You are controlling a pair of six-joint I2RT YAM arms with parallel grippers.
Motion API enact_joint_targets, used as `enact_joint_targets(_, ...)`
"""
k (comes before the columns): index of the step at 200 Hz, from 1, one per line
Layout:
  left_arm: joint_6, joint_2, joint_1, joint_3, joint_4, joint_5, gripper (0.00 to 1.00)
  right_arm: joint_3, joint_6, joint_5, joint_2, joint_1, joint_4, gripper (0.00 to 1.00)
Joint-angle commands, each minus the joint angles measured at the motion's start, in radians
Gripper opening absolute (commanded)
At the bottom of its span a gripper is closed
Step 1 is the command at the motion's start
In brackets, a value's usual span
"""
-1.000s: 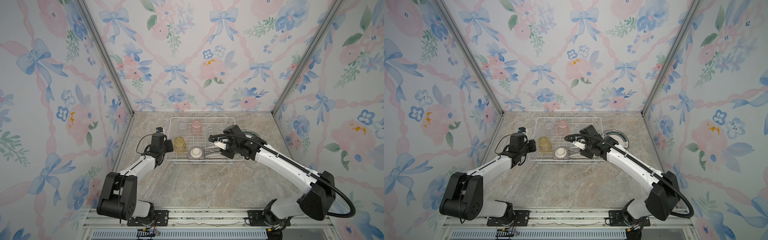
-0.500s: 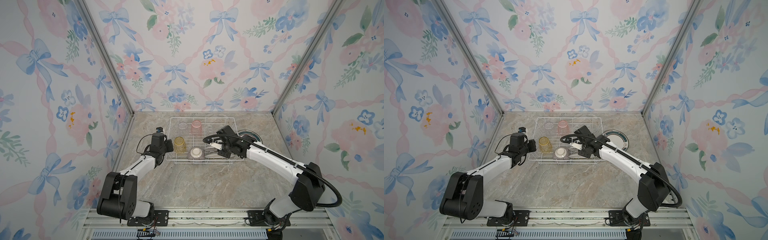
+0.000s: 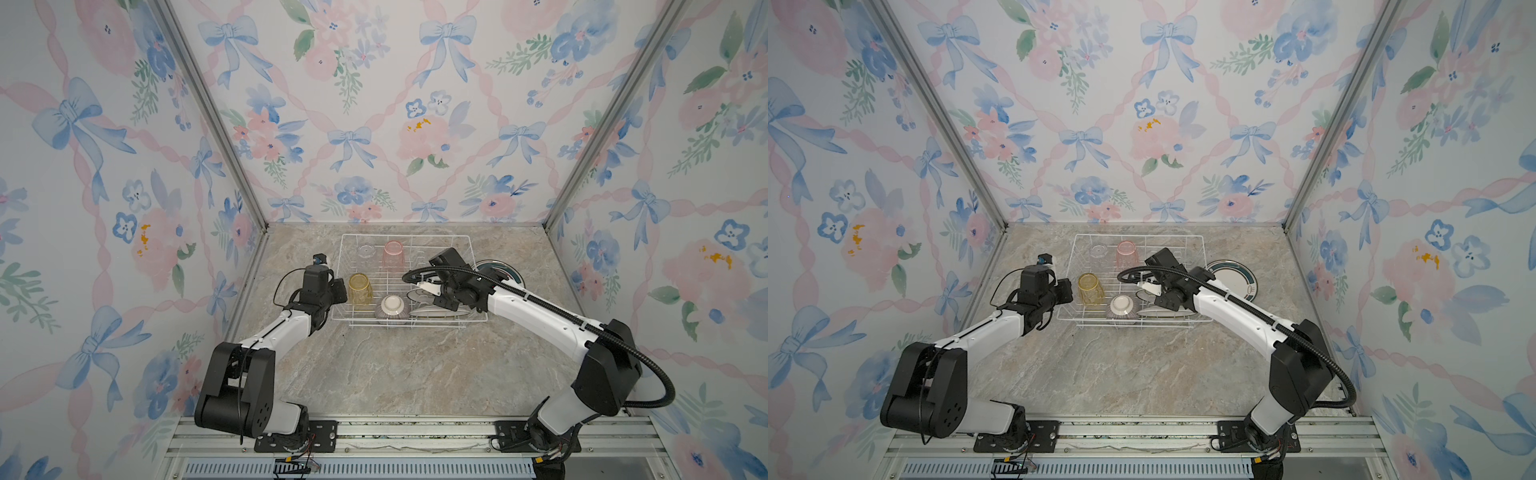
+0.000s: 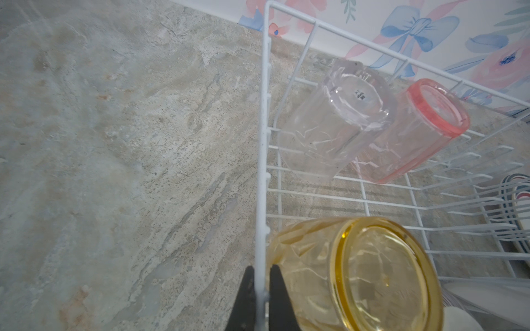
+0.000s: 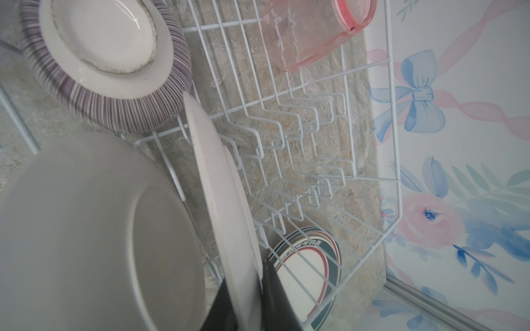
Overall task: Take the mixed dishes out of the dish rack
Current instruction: 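Move the right gripper over the rack to the next upright white plate, then grasp the rim of the white plate with the right gripper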
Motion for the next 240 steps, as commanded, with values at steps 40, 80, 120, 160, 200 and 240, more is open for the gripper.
enact_joint_targets(40,0.025,0.041,-0.005,-0.021,-0.077,0.012,0.0,-0.004,0.014,0.038,0.022,0.014,0.016,0.04)
enact_joint_targets(80,0.025,0.042,-0.005,-0.016,-0.077,0.018,0.0,-0.031,0.021,0.128,0.035,0.025,0.079,0.0)
enact_joint_targets(120,0.028,0.041,-0.005,-0.015,-0.076,0.018,0.0,-0.055,0.022,0.19,0.032,0.026,0.137,0.0)
enact_joint_targets(160,0.025,0.043,-0.003,-0.015,-0.076,0.017,0.0,-0.069,0.024,0.197,-0.008,0.016,0.179,0.0)
enact_joint_targets(200,0.025,0.046,-0.005,-0.012,-0.076,0.019,0.0,-0.066,0.083,0.138,-0.066,-0.025,0.184,0.0)
enact_joint_targets(240,0.026,0.048,-0.005,-0.008,-0.076,0.022,0.0,-0.078,0.113,0.128,-0.124,-0.051,0.219,0.0)
